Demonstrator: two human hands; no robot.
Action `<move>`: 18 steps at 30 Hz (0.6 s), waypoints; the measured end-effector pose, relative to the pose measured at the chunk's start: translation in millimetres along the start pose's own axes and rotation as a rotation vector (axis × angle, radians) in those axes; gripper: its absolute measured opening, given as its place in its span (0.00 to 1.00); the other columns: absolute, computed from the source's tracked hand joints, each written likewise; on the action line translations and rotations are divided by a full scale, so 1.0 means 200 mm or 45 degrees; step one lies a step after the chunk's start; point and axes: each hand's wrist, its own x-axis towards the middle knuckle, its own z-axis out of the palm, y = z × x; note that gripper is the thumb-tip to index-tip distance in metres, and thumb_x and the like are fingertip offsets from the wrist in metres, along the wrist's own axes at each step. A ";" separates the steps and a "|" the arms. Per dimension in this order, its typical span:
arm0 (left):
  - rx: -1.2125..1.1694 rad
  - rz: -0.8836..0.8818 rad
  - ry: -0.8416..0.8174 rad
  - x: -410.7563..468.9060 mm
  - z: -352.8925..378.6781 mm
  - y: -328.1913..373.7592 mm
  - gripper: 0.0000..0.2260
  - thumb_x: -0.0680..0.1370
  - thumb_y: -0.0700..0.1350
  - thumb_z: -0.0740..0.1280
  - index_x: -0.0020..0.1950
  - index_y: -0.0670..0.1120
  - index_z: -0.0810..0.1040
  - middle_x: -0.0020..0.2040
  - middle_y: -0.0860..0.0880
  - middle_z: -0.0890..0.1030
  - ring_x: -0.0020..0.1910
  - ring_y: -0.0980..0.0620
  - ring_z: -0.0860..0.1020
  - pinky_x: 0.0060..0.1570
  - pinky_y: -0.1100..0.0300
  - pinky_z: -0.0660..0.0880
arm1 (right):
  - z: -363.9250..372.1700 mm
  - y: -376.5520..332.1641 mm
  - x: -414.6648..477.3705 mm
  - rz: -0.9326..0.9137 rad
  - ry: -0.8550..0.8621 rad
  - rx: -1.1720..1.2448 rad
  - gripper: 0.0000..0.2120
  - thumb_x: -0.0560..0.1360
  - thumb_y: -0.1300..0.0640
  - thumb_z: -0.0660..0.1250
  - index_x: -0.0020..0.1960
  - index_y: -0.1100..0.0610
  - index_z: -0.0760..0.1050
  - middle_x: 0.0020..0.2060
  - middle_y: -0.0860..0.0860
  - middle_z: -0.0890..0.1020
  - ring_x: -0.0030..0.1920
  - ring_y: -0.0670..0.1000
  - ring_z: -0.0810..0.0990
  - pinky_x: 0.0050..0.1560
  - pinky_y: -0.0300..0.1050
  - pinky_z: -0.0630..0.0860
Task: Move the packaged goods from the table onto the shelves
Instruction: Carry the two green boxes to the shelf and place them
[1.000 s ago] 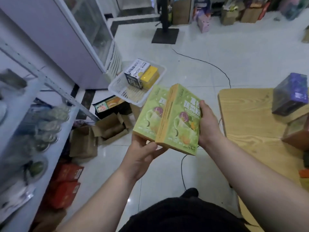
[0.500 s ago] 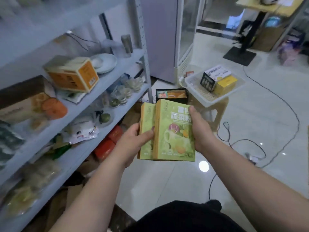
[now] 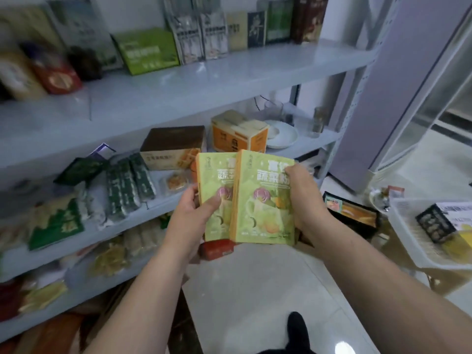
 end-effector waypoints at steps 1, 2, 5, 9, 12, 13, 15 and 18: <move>-0.018 0.033 0.030 0.04 -0.01 0.04 0.14 0.79 0.42 0.70 0.64 0.50 0.75 0.56 0.47 0.85 0.54 0.44 0.85 0.54 0.42 0.81 | 0.04 -0.05 0.07 -0.075 -0.035 -0.048 0.18 0.66 0.37 0.61 0.48 0.45 0.80 0.50 0.53 0.85 0.54 0.59 0.83 0.62 0.67 0.76; -0.035 0.066 0.061 0.09 -0.01 0.08 0.16 0.79 0.42 0.70 0.65 0.49 0.75 0.57 0.46 0.85 0.55 0.44 0.84 0.56 0.41 0.80 | 0.07 -0.12 0.13 -0.138 -0.071 -0.089 0.17 0.66 0.36 0.61 0.45 0.44 0.80 0.49 0.51 0.85 0.53 0.58 0.83 0.62 0.66 0.76; -0.065 0.168 0.157 0.23 0.01 0.21 0.18 0.78 0.44 0.71 0.67 0.50 0.74 0.58 0.46 0.85 0.56 0.43 0.84 0.57 0.37 0.79 | 0.17 -0.34 0.27 -0.292 -0.202 -0.123 0.16 0.72 0.36 0.62 0.47 0.47 0.80 0.47 0.50 0.85 0.51 0.56 0.84 0.60 0.64 0.78; 0.006 0.311 0.271 0.41 0.12 0.38 0.17 0.78 0.45 0.72 0.65 0.52 0.75 0.57 0.49 0.85 0.55 0.44 0.84 0.56 0.39 0.79 | 0.23 -0.60 0.53 -0.439 -0.338 -0.099 0.13 0.72 0.37 0.63 0.46 0.43 0.81 0.45 0.47 0.85 0.51 0.56 0.84 0.59 0.65 0.79; 0.035 0.410 0.368 0.54 0.22 0.51 0.16 0.77 0.46 0.73 0.63 0.53 0.76 0.56 0.50 0.85 0.54 0.45 0.84 0.52 0.41 0.81 | 0.27 -0.79 0.71 -0.557 -0.440 -0.096 0.14 0.72 0.35 0.63 0.46 0.42 0.81 0.48 0.47 0.85 0.54 0.56 0.83 0.60 0.65 0.77; 0.073 0.448 0.406 0.58 0.25 0.54 0.17 0.76 0.47 0.74 0.63 0.54 0.77 0.56 0.51 0.85 0.54 0.47 0.85 0.53 0.41 0.81 | 0.28 -0.85 0.75 -0.595 -0.481 -0.102 0.14 0.73 0.36 0.62 0.47 0.43 0.80 0.48 0.47 0.85 0.53 0.55 0.83 0.60 0.64 0.77; 0.152 0.506 0.474 0.64 0.30 0.62 0.18 0.77 0.48 0.73 0.65 0.56 0.76 0.56 0.54 0.85 0.54 0.51 0.84 0.56 0.42 0.80 | 0.29 -0.94 0.85 -0.675 -0.553 -0.139 0.14 0.78 0.39 0.60 0.50 0.45 0.80 0.47 0.47 0.85 0.51 0.53 0.84 0.59 0.61 0.79; 0.169 0.555 0.514 0.74 0.34 0.72 0.21 0.74 0.53 0.74 0.66 0.56 0.76 0.57 0.54 0.85 0.55 0.50 0.84 0.57 0.40 0.79 | 0.34 -1.06 0.97 -0.735 -0.637 -0.100 0.13 0.82 0.42 0.59 0.55 0.46 0.79 0.46 0.45 0.86 0.48 0.48 0.85 0.52 0.50 0.82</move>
